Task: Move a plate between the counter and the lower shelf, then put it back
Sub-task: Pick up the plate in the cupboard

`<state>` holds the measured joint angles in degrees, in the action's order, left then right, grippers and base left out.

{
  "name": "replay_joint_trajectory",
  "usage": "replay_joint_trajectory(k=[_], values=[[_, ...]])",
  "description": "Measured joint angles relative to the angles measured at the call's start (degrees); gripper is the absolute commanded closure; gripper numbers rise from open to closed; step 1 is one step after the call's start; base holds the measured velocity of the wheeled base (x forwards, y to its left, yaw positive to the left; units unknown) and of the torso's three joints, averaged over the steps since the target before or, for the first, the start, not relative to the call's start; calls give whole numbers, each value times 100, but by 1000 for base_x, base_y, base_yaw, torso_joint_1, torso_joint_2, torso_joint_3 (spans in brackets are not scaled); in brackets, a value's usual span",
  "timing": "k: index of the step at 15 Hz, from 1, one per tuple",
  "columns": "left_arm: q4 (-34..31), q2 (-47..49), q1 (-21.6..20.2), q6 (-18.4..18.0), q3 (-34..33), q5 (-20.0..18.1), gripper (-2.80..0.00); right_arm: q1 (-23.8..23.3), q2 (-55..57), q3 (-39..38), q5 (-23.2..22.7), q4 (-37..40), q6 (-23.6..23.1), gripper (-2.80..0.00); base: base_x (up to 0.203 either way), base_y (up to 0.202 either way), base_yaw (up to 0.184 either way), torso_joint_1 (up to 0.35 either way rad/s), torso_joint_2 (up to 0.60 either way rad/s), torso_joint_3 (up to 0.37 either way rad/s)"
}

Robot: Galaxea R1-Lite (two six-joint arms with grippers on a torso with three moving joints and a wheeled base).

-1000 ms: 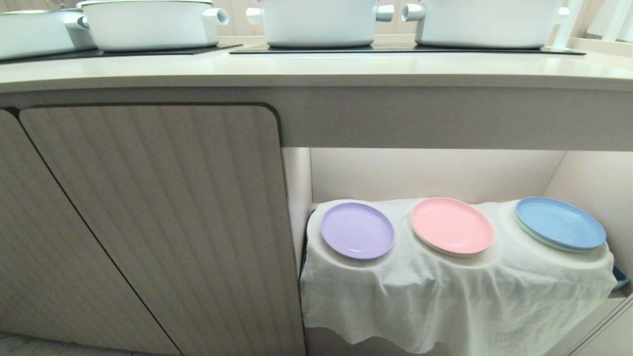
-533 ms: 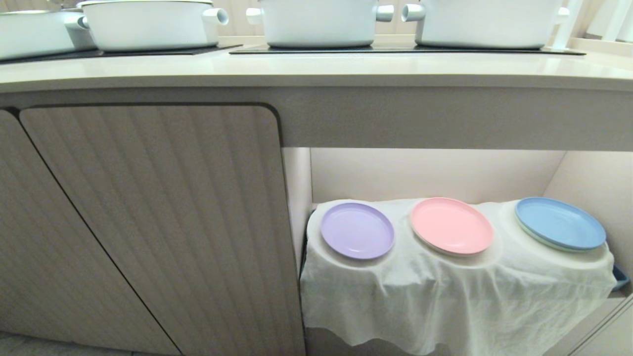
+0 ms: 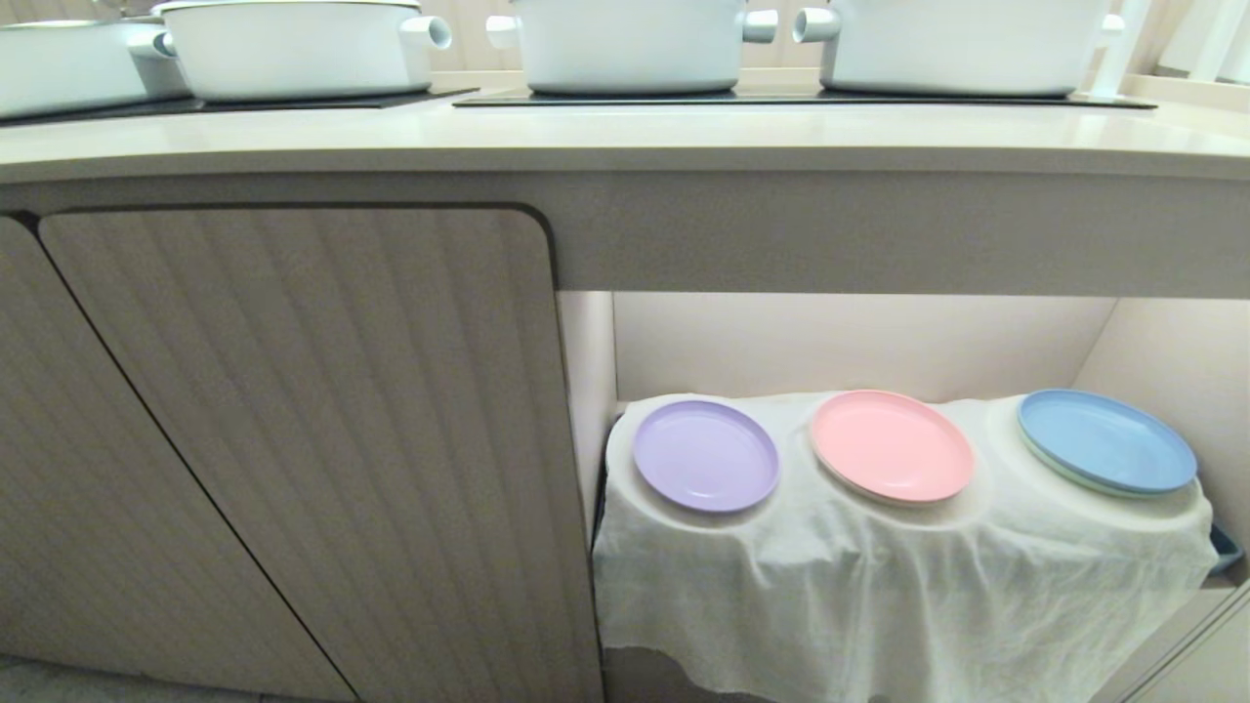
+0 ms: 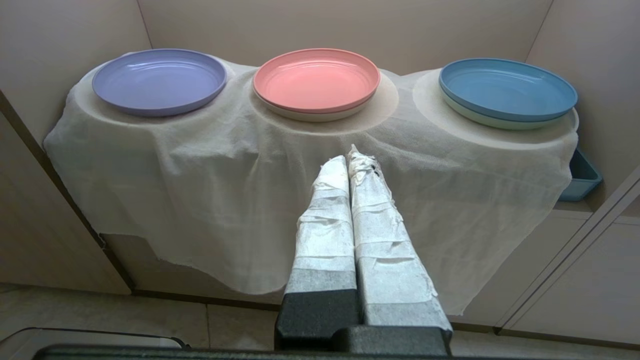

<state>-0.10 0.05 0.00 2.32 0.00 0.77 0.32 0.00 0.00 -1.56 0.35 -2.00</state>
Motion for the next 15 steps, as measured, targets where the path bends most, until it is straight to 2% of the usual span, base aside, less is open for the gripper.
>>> replay_joint_trajectory(k=[15], values=[[0,0,0,0,0,-3,0,1,-7,0,2,-2,2,0,0,0,0,0,0,0]])
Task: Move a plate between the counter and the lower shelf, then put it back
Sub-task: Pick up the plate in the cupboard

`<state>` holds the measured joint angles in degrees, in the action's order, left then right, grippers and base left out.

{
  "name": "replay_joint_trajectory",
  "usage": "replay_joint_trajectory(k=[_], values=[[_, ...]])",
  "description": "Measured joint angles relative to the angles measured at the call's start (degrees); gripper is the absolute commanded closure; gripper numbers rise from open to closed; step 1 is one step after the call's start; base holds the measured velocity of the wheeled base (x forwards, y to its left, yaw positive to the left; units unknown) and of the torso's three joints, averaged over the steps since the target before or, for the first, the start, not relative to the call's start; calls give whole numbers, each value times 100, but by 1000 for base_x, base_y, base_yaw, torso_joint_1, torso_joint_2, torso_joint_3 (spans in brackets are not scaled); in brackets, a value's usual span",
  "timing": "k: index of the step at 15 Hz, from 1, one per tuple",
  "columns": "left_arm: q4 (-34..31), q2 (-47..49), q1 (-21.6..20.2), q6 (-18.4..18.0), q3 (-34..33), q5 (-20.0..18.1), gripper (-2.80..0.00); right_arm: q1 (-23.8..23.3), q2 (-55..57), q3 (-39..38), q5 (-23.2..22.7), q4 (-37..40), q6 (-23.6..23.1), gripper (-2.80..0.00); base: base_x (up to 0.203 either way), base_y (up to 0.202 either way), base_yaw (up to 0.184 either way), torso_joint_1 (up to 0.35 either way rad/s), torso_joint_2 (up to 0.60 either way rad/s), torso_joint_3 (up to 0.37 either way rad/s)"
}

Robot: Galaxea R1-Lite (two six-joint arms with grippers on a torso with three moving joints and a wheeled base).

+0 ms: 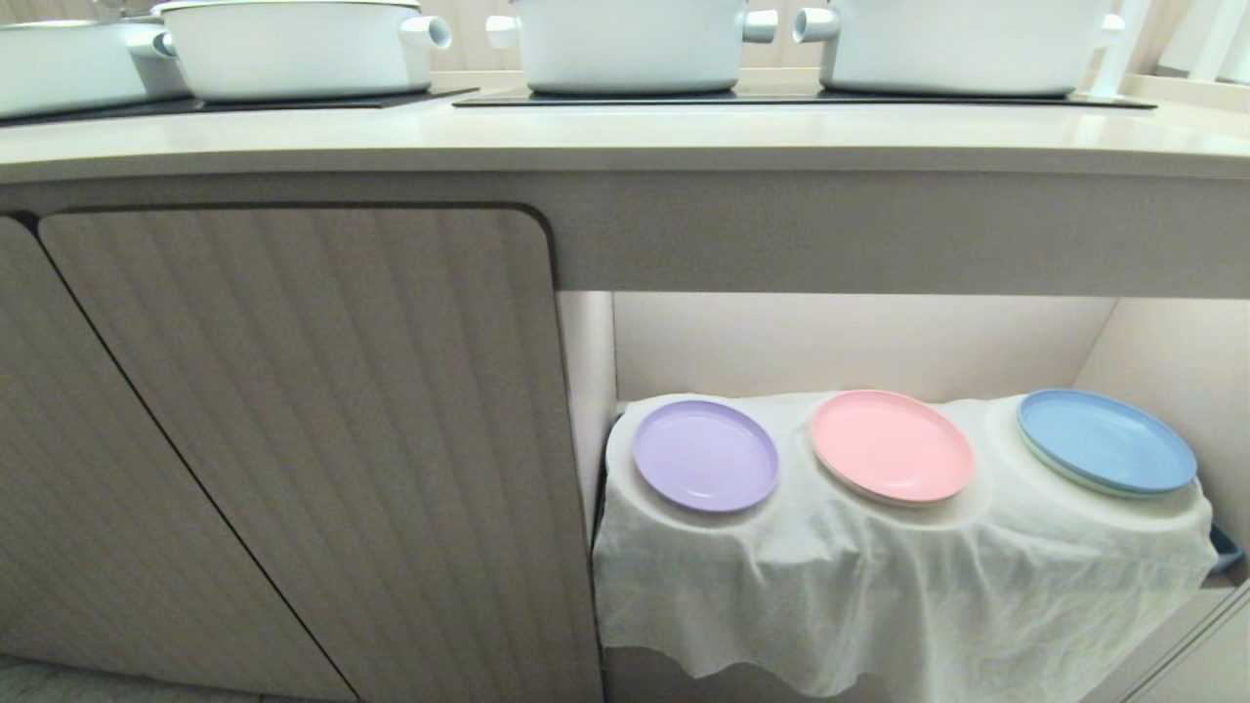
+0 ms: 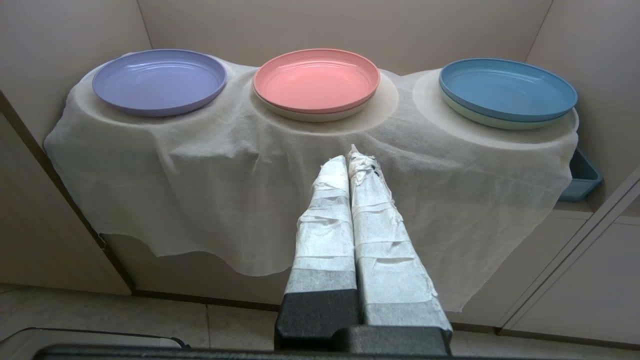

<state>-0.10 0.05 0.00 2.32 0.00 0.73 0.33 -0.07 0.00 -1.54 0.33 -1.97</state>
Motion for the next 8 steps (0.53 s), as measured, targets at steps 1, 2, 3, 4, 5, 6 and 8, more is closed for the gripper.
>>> replay_joint_trajectory(k=[1,2,3,4,5,6,8], values=[[0,0,-2,0,0,1,0,0,0,0,2,0,0,0,0,0,0,0,0,0],[0,0,-2,0,0,2,0,0,0,0,4,0,0,0,0,0,0,0,0,0],[0,0,-2,0,0,3,0,0,0,0,2,0,0,0,0,0,0,0,0,0],[0,0,-2,0,0,1,0,0,0,0,0,1,1,0,0,0,0,0,0,0],[0,0,-2,0,0,1,0,0,0,0,2,0,0,0,0,0,0,0,0,0],[0,0,-2,2,0,3,0,0,0,0,5,2,0,0,0,0,0,0,0,0],[0,0,0,2,0,1,0,0,0,0,2,0,0,0,0,0,0,0,0,0]])
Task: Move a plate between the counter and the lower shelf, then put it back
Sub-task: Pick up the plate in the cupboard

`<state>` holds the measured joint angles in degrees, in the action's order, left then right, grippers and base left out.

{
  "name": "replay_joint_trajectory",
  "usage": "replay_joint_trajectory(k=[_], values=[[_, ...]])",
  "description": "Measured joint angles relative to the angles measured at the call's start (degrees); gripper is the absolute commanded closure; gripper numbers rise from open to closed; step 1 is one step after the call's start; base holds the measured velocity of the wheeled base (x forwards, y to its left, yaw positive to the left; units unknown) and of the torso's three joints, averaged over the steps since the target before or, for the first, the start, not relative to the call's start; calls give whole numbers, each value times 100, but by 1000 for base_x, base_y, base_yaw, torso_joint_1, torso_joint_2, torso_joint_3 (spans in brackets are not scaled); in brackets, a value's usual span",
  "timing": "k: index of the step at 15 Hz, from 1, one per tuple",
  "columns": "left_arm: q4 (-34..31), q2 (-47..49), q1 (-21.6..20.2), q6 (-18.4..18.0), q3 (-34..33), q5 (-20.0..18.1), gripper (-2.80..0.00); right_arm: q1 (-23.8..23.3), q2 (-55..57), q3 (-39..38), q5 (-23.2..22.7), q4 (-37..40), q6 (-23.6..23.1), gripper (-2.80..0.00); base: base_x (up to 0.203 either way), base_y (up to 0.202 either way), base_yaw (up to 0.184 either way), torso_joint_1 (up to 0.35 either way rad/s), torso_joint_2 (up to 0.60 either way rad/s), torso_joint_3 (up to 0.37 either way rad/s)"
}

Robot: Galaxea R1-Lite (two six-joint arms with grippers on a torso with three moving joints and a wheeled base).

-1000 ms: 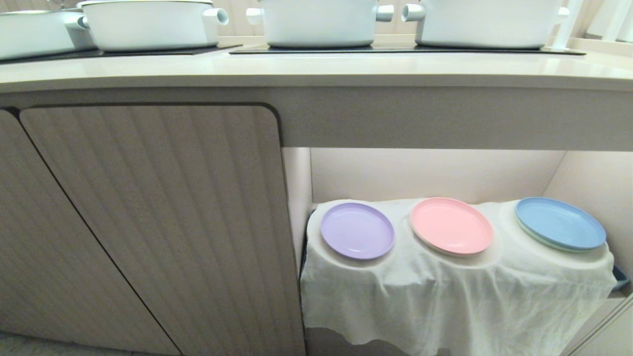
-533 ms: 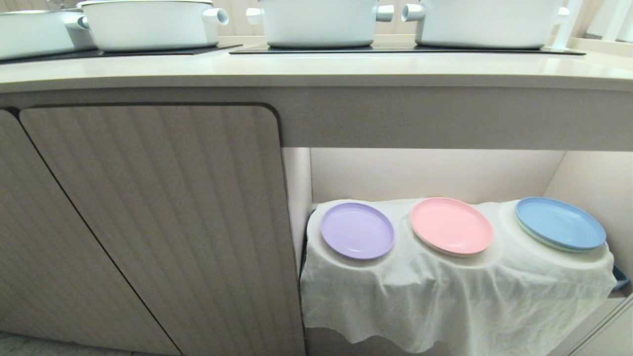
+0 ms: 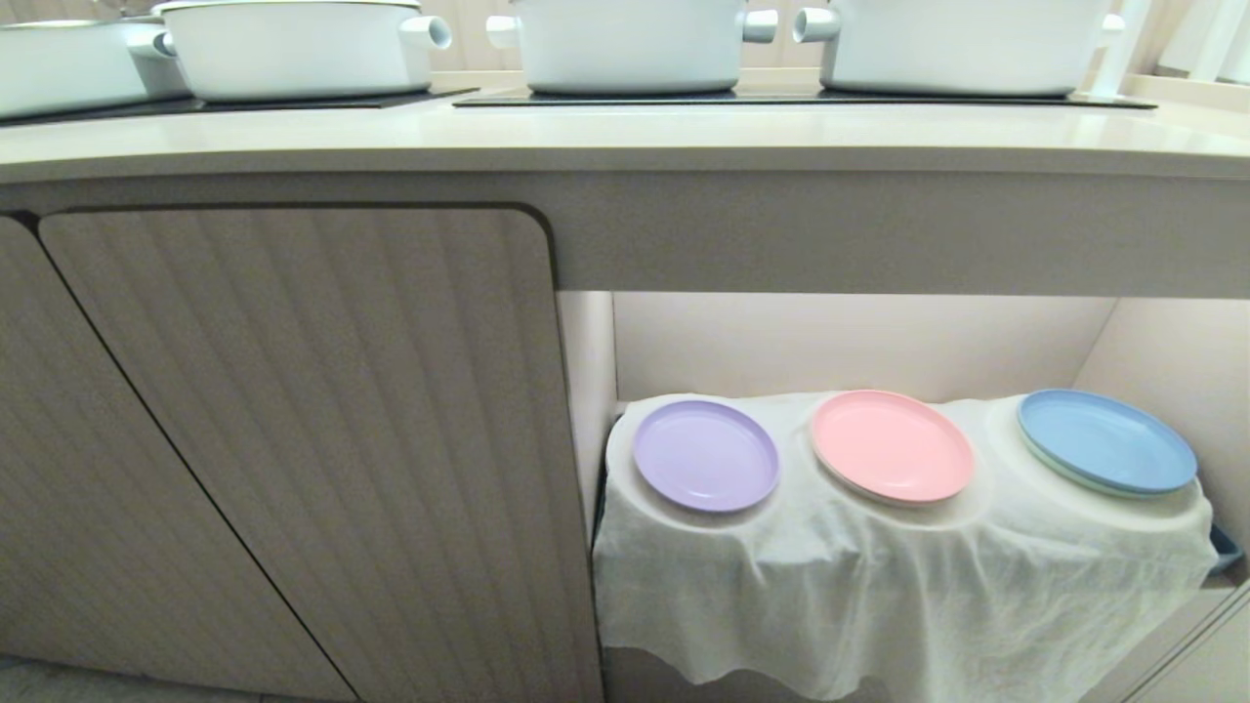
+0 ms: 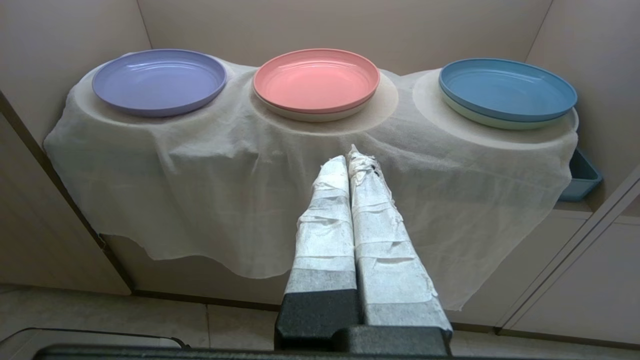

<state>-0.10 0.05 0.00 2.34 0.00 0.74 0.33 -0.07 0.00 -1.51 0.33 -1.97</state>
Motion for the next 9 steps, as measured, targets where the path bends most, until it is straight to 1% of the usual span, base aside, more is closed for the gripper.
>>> replay_joint_trajectory(k=[9], values=[[0,0,0,-1,0,0,0,0,0,0,-1,0,-2,0,0,0,0,0,0,0]])
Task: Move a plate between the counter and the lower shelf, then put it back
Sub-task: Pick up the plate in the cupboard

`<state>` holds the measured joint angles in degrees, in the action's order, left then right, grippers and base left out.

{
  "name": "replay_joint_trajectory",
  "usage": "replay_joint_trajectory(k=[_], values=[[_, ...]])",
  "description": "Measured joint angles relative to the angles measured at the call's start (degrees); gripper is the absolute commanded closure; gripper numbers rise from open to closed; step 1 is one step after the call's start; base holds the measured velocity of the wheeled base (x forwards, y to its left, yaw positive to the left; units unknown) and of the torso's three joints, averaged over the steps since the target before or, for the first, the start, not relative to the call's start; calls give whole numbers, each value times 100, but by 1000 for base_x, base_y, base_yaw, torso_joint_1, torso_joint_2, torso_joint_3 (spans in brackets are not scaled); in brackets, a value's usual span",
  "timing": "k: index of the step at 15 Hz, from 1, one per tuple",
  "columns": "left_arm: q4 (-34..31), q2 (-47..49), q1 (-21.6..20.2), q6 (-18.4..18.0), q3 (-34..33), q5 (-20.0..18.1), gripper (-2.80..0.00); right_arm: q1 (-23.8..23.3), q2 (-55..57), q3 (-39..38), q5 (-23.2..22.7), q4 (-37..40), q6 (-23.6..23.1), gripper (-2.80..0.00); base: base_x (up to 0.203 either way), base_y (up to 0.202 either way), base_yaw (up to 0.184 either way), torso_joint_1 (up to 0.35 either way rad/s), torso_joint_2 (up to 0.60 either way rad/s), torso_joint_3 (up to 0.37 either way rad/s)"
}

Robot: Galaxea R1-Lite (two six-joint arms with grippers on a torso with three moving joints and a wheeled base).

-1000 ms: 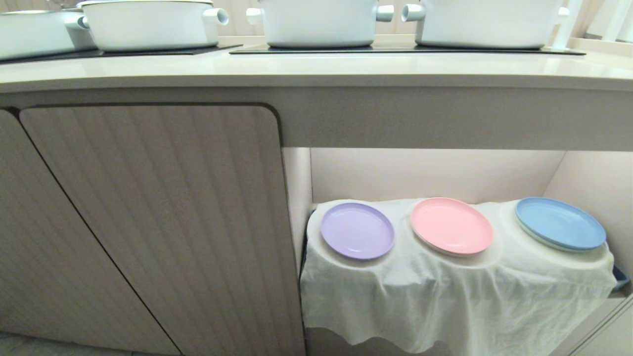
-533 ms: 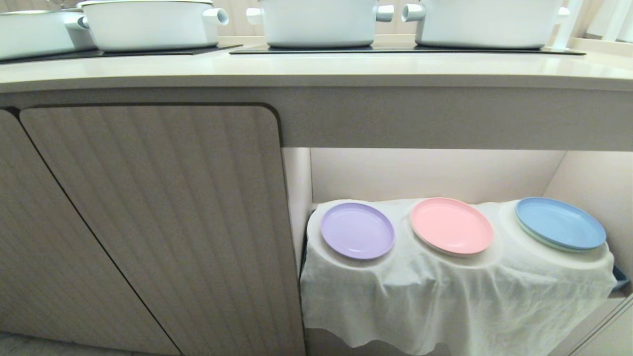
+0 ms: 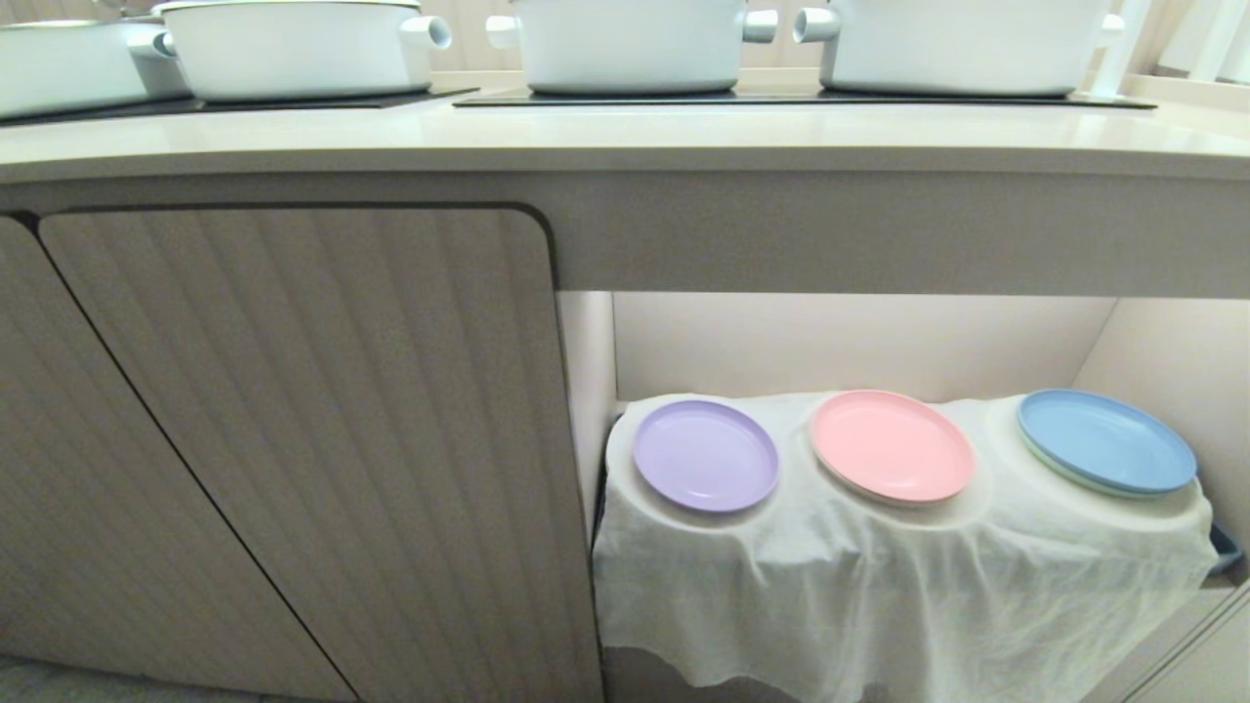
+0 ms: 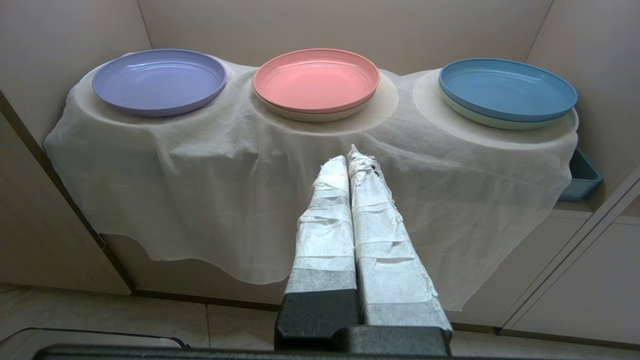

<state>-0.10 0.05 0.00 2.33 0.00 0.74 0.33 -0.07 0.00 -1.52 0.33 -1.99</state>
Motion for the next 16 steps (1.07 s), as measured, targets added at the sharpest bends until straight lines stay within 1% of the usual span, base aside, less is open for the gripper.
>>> replay_joint_trajectory(k=[16], values=[[0,0,0,0,0,3,0,0,0,0,1,0,-1,0,0,0,0,0,0,0]])
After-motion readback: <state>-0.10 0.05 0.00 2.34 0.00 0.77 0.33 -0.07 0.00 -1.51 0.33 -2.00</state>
